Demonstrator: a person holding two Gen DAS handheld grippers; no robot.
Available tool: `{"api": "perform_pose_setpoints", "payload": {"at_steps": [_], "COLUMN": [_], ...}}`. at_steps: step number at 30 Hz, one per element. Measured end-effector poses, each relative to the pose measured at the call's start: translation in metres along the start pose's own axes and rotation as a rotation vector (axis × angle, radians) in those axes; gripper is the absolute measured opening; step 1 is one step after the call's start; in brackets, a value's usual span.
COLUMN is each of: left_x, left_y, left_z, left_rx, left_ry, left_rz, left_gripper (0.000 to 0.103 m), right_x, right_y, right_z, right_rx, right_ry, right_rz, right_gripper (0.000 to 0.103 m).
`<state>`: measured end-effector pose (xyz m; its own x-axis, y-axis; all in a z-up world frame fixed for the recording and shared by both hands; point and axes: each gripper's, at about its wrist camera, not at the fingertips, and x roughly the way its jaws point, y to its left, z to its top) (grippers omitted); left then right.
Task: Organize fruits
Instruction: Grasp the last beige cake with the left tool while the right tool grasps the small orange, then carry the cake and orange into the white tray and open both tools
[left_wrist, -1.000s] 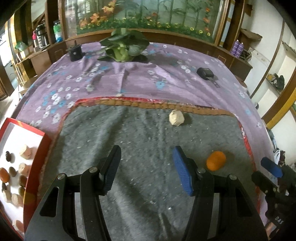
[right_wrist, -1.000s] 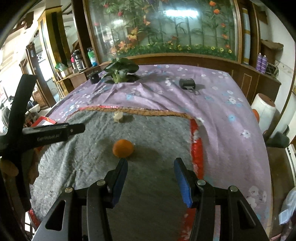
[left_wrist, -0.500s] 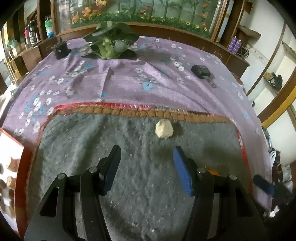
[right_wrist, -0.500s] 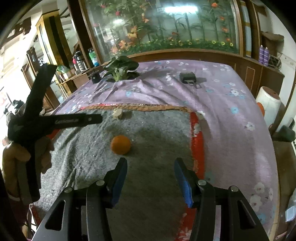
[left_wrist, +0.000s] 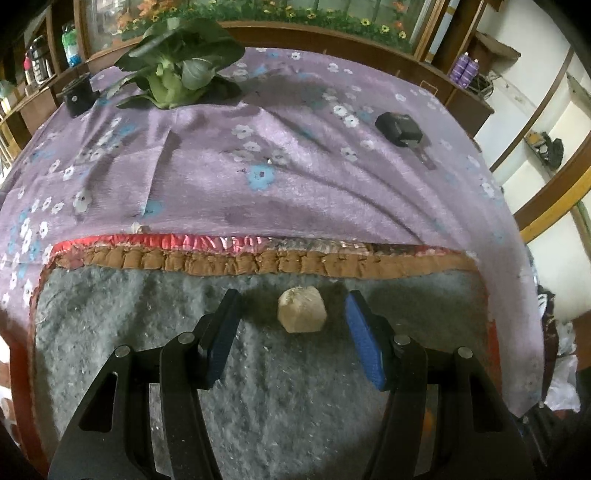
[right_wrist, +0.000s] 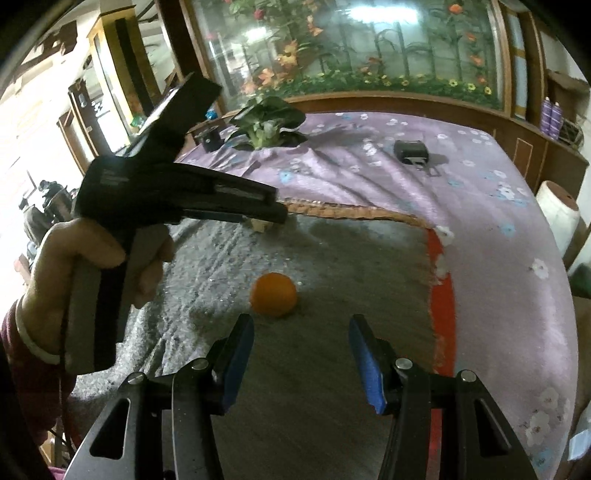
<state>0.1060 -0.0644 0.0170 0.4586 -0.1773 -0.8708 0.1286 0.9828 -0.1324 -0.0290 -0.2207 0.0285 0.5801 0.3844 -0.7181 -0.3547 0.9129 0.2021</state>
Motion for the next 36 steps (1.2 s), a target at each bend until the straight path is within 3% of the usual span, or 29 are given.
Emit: {"api": "perform_pose_setpoints", "payload": {"at_steps": [2, 5, 12, 13, 15, 25, 36], "left_x": [0.0, -0.005, -0.029, -0.031, -0.037, -0.073, -0.105], "left_y": [0.0, 0.003, 0.013, 0.014, 0.018, 0.039, 0.069], "left_z": [-0.001, -0.003, -0.015, -0.016, -0.021, -0.061, -0.093], "left_rx": [0.02, 0.028, 0.027, 0.026, 0.022, 0.002, -0.047], "left_ry": [-0.022, -0.031, -0.074, -0.08, -0.093, -0.164, -0.199], "left_rz": [0.027, -0.006, 0.015, 0.021, 0.037, 0.148, 0.193], "left_gripper": [0.032, 0.022, 0.022, 0.022, 0.022, 0.022, 0.022], "right_x": [0.004, 0.01, 0.038, 0.042, 0.052, 0.031, 0.018], "right_y": [0.003, 0.008, 0.022, 0.022, 0.021, 0.035, 0.084], "right_z": [0.003, 0.006, 0.016, 0.018, 0.019, 0.017, 0.017], "right_rx": [-0.006, -0.018, -0.073, -0.075, -0.071, -0.042, -0.09], "right_ry": [0.001, -0.002, 0.028, 0.031, 0.051, -0.004, -0.029], "right_rz": [0.01, 0.031, 0.016, 0.012, 0.001, 0.012, 0.075], "right_gripper": [0.052, 0.052, 0.052, 0.049, 0.033, 0.033, 0.033]}}
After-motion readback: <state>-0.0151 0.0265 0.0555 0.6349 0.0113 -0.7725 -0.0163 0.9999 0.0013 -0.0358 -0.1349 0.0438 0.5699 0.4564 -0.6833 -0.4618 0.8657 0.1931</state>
